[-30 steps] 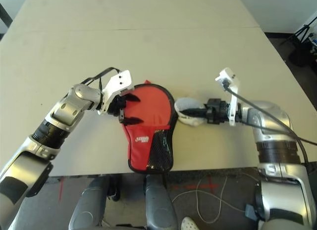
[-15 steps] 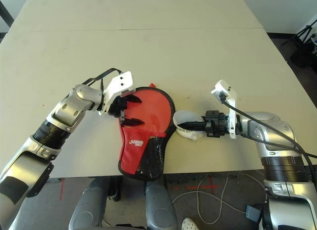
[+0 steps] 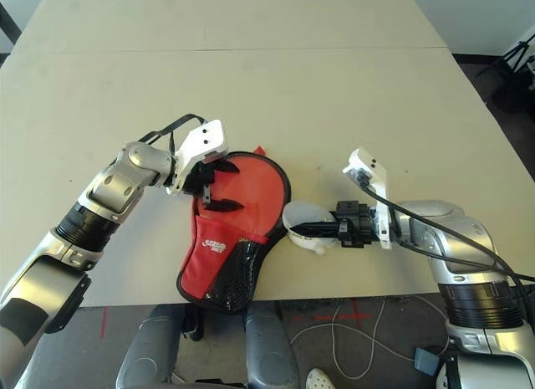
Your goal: Store the ping-pong paddle in its case and zip it.
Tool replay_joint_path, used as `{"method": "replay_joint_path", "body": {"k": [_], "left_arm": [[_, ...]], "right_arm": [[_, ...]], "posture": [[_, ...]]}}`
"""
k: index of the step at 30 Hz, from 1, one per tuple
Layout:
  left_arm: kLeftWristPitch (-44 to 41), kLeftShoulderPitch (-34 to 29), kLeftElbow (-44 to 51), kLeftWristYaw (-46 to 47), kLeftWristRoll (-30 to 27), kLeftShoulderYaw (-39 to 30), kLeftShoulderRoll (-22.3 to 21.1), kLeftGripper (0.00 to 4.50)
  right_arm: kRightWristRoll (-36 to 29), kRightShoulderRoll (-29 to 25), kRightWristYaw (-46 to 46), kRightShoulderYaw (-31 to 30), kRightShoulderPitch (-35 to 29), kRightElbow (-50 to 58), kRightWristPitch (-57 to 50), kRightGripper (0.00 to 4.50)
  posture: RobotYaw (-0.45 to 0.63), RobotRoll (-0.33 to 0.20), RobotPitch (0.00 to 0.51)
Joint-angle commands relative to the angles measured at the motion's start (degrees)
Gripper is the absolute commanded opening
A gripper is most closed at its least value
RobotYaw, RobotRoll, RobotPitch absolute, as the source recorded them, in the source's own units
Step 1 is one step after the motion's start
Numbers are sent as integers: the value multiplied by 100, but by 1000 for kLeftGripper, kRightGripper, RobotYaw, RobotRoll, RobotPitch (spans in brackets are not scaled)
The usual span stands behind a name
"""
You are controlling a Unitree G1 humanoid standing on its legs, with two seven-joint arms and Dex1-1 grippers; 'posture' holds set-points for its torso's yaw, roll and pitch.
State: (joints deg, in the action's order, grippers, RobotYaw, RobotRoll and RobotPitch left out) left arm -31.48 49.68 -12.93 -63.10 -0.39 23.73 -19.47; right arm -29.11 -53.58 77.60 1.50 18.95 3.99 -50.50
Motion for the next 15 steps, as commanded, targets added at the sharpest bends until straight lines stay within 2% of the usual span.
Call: {"method": "replay_joint_path", "body": {"k": [1, 5, 10, 15], "left_arm": [[-242, -314, -31, -200, 95, 239, -325, 4500], [-498, -262, 552, -520, -306, -71, -665, 4500], [-743, -217, 895, -380, -862, -830, -831, 4500], [-501, -268, 621, 506, -1321, -2163, -837, 4500]], "right_arm": [[-187, -503, 694, -162, -95, -100, 52, 3218], [-234, -1183, 1388, 24, 102, -558, 401, 4396], [168, -1173, 1138, 44, 709, -1735, 994, 4457], [711, -404, -230, 373, 1527, -3370, 2123, 4457]], "posture": [[-132, 0, 318], [-134, 0, 316], [-140, 0, 314], [-125, 0, 313]]}}
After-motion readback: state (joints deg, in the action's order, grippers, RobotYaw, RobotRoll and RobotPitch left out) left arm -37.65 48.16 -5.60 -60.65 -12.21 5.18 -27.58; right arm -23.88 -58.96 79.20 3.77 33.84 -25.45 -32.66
